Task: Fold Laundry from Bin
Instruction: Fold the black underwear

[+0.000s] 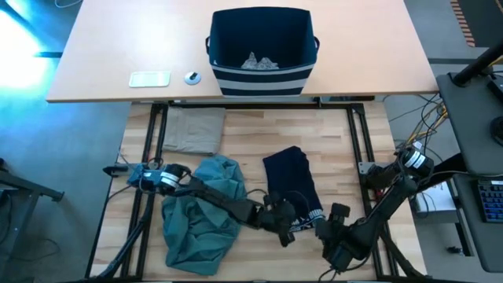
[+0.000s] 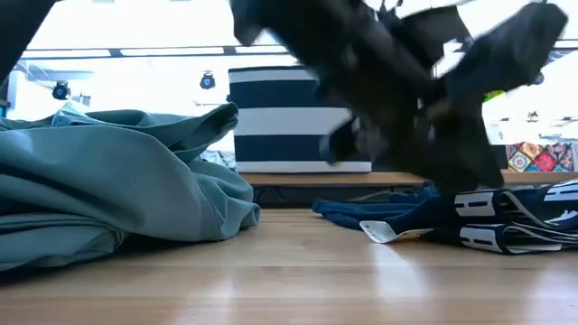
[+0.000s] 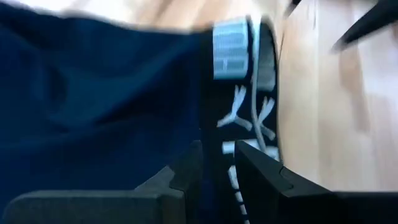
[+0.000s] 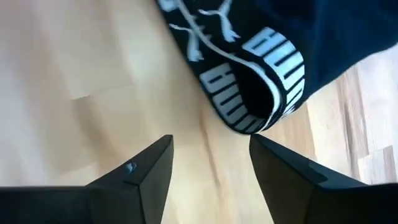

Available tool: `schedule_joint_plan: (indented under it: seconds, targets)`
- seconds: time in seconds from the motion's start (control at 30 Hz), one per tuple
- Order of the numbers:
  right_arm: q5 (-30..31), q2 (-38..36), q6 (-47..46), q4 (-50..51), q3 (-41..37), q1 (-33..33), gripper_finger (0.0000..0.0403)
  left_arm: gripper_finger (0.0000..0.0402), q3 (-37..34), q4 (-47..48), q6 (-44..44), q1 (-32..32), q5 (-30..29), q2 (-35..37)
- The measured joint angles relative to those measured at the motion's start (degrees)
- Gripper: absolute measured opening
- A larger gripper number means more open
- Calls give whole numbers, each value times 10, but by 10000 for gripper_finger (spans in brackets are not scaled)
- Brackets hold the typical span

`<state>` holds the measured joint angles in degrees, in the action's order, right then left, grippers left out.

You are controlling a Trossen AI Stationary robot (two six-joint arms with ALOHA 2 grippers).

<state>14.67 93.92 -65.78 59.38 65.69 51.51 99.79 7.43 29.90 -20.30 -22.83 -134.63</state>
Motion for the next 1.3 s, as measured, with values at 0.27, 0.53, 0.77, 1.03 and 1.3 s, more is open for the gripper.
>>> schedule_joint_plan:
  seconds: [0.27, 0.53, 0.77, 1.03, 1.3]
  targets:
    - [98, -66, -11, 51, -8, -36, 133, 79, 3, -40, -23, -14, 87, -46]
    - [10, -92, 29, -265, -196, -117, 13, 79, 4, 2, -22, -17, 95, -46]
    - [-87, -112, 13, -239, -247, -122, 9, 79, 3, 33, -22, -23, 97, -47]
    - [-128, -228, 64, -213, -227, -122, 9, 79, 1, 38, -19, -25, 101, -46]
    - [-3, -241, 94, -252, -290, -165, 9, 79, 1, 38, -22, -25, 106, -40]
